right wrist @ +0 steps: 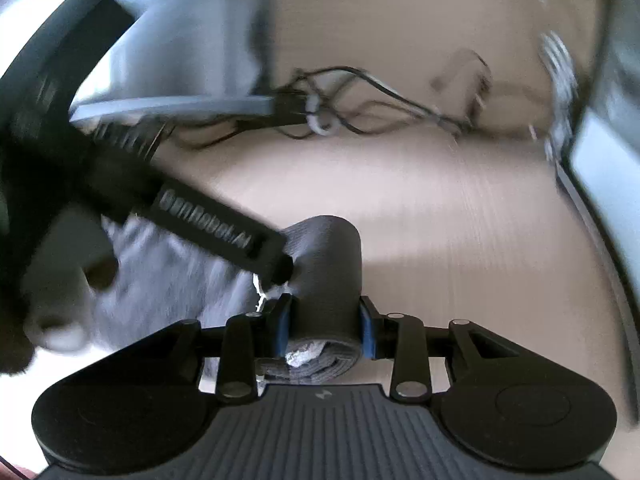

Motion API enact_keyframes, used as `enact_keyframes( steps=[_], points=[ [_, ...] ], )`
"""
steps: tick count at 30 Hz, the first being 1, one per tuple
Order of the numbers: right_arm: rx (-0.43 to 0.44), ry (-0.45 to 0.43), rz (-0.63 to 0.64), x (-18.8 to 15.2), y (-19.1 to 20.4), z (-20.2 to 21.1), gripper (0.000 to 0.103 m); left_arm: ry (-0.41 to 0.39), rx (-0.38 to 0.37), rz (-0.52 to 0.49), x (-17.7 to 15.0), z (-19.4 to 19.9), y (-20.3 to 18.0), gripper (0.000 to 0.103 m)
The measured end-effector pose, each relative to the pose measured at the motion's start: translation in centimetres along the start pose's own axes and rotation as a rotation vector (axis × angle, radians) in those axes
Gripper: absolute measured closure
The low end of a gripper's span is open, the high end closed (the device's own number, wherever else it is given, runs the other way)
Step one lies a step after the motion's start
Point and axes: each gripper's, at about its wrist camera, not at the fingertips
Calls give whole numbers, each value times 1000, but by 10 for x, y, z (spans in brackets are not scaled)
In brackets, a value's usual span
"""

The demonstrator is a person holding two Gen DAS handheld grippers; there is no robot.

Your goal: Fold clothes

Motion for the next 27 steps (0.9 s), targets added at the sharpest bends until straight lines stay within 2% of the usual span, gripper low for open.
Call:
enact_keyframes(
  steps=[6, 10, 13, 15, 19, 27],
  points=[
    [-100, -22, 267, -2, 36, -4, 69, -37, 37, 79, -5, 20, 26, 1],
    [-147, -57, 454, -8, 63, -3, 68, -49, 6, 111, -3, 26, 29, 1],
    [-160, -76, 570, -12, 79, -2, 68, -63, -11, 92, -1, 29, 22, 1],
    [-156, -80, 602, -13, 85, -2, 68, -66, -1, 66, -1, 28, 16, 1],
    [-100, -71, 562, -7, 83, -1, 66, -62, 44, 28, -3, 21, 14, 0],
    [117, -51, 256, 14, 32, 13, 58, -69, 81, -24, -7, 17, 11, 0]
  ],
)
Point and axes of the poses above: each gripper's, at about its wrist camera, not at the fingertips, and z roughly against the way its jaws point, y to its left, x to its top, and after that the axes turned 1 degree about -z, right-handed
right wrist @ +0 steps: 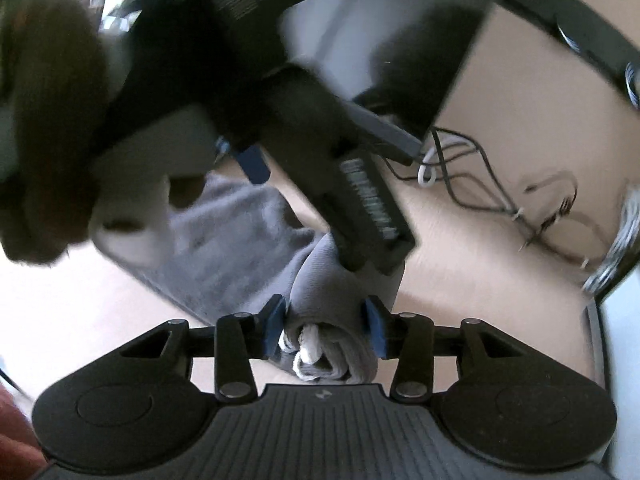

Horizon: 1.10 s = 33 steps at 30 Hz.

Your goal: Fold clothes

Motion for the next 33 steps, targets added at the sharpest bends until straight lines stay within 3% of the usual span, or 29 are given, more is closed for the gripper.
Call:
enact_keyframes(
  steps=[7, 10, 18, 30, 33],
  points=[
    [200, 2, -432, -13, -66, 6, 50, 5, 4, 13, -2, 0, 6, 0],
    [254, 8, -544, -19, -75, 0, 49, 8, 8, 16, -3, 1, 9, 0],
    [437, -46, -645, -24, -90, 1, 44, 19, 47, 48, -9, 3, 25, 0],
    [446, 49, -806, -21, -100, -55, 43, 32, 62, 114, -15, 1, 44, 0],
    [459, 66, -830, -15, -93, -70, 38, 42, 82, 147, -22, 1, 55, 0]
  ],
)
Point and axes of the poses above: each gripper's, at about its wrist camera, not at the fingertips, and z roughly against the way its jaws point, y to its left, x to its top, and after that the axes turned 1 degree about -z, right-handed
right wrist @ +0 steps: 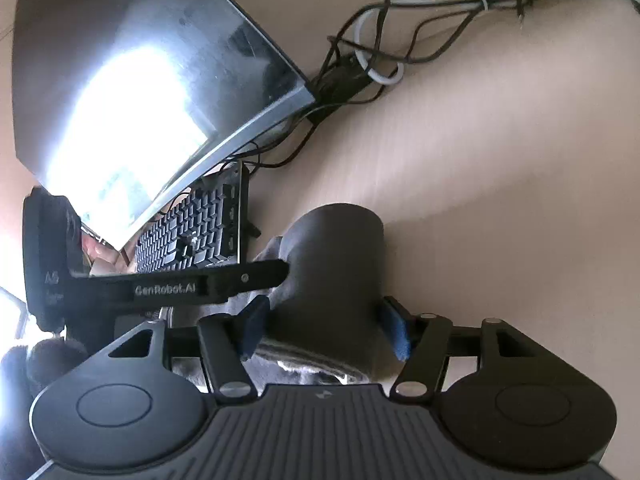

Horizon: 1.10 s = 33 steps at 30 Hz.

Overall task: Fold clothes
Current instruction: 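Push the rolled bundle along the sweatpants with both grippers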

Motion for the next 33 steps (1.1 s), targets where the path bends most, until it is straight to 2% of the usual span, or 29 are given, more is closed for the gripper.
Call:
enact_keyframes(
  steps=[1, 3, 4, 7, 10, 13, 16, 21, 22, 25, 28, 33],
  points=[
    [0, 9, -5, 0, 2, -6, 35, 6, 10, 14, -2, -1, 5, 0],
    [-2, 29, -5, -1, 6, -17, 35, 20, 31, 34, -5, -3, 13, 1],
    [-14, 33, 8, -2, 10, -19, 44, 26, 36, 37, -6, -3, 15, 1],
    [-53, 16, 59, -4, 22, -17, 59, 35, 38, 34, -9, -4, 16, 1],
    [-119, -22, 108, -4, 27, -2, 62, 33, -11, 63, -4, -5, 14, 1],
    [-264, -53, 228, -7, 32, 14, 62, 24, -66, 75, 2, -1, 6, 1],
    [-414, -60, 404, -19, 44, 21, 60, 6, -96, 39, 9, 3, -11, 1],
    [-579, -46, 685, -44, 78, 2, 56, -27, -130, -29, 20, 12, -40, 1],
    [-612, -44, 751, -50, 87, -6, 52, -37, -129, -41, 21, 15, -45, 1],
    [-666, -37, 892, -65, 100, -22, 49, -72, -91, -84, 24, 20, -50, 1],
    [-687, -34, 976, -74, 106, -29, 49, -75, -78, -68, 26, 21, -39, 1],
    [-703, -29, 1013, -78, 106, -31, 49, -116, -151, -30, 26, 36, -34, 1]
  ],
)
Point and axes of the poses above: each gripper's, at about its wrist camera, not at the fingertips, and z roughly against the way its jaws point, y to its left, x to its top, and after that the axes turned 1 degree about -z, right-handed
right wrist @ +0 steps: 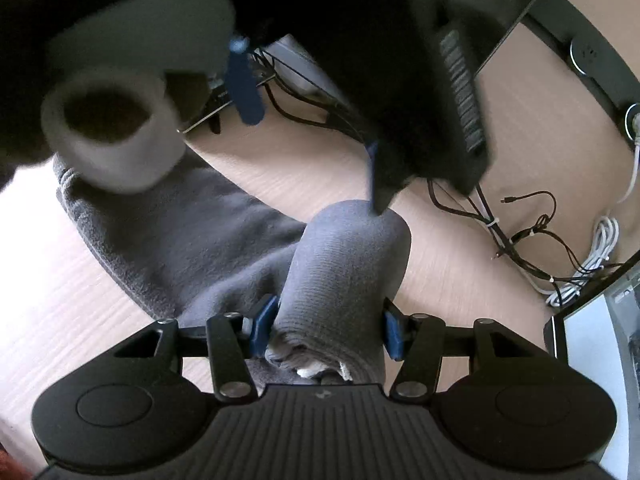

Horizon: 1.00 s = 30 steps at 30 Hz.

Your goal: Fold clothes

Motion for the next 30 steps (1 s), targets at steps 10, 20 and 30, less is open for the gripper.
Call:
enact_keyframes(
  steps=[10, 20, 30],
  points=[
    [102, -21, -84, -8, -22, 4, 45, 65, 38, -54, -7, -34, -13, 0],
    [515, -64, -616, -29, -107, 15, 36, 85, 119, 7, -21, -32, 26, 0],
    [616, 63, -867, -16, -101, -35, 33, 100, 146, 55, -33, -29, 45, 0]
  ],
)
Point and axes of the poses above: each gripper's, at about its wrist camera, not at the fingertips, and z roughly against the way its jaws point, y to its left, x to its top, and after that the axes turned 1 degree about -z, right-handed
